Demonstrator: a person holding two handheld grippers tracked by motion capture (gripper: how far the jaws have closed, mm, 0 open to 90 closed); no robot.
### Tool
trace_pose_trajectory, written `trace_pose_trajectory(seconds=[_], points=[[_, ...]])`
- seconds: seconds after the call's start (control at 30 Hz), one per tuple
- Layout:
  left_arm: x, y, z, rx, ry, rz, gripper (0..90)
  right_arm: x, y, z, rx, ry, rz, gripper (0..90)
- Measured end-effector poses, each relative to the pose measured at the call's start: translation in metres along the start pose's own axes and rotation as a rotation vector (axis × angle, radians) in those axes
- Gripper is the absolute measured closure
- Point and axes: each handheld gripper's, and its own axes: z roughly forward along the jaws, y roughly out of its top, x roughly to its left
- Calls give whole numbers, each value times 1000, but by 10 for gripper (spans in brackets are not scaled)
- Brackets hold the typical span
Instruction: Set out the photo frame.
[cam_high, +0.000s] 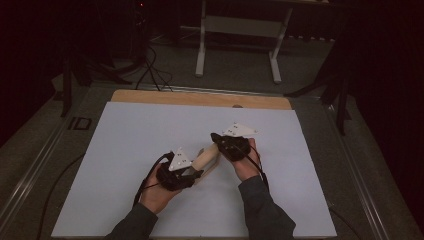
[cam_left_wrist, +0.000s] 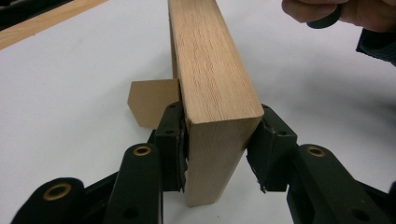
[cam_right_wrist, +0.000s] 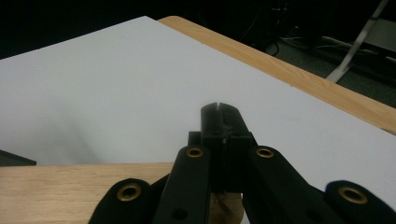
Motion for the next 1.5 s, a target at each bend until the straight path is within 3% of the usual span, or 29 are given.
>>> trace_pose_trajectory(seconds=[1.5], points=[[20,-4,-6,-4,82,-73,577,0,-9,-16,3,-5,2,898]])
